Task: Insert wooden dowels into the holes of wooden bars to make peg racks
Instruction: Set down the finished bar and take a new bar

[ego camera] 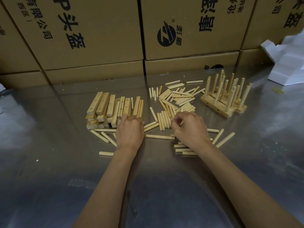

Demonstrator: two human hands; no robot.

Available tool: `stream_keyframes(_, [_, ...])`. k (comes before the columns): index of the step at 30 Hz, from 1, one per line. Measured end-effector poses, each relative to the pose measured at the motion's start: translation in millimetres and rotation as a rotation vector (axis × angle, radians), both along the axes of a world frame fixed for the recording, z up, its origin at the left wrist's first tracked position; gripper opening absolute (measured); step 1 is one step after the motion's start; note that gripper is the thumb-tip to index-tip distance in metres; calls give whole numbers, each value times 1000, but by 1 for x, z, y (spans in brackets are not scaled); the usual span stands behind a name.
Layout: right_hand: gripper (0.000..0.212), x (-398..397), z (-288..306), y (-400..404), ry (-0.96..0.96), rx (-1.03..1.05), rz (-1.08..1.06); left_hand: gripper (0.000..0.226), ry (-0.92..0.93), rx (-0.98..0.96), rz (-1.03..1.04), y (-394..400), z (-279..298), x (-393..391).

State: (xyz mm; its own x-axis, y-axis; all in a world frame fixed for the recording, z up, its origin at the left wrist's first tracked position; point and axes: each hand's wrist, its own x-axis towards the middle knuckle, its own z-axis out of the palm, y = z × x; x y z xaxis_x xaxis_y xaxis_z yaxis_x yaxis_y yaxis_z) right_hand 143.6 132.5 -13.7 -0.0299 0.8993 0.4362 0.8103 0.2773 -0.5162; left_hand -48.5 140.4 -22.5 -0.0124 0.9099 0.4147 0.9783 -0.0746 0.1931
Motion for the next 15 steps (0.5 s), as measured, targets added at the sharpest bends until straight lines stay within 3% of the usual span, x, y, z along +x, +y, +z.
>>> stream_keyframes(3, [14, 0, 0, 0, 3, -4, 1, 25, -129, 62, -28, -2, 3, 0])
stream_keyframes(7, [13, 0, 0, 0, 127, -50, 29, 19, -480, 185, -29, -11, 14, 3])
stream_keyframes(12, [20, -2, 15, 0, 798, -354, 118, 14, -1032, 22, -256, -24, 32, 9])
stream_keyframes(15, [30, 8, 22, 3, 1090, -364, 164, 14, -1038, -167, -410, -31, 40, 18])
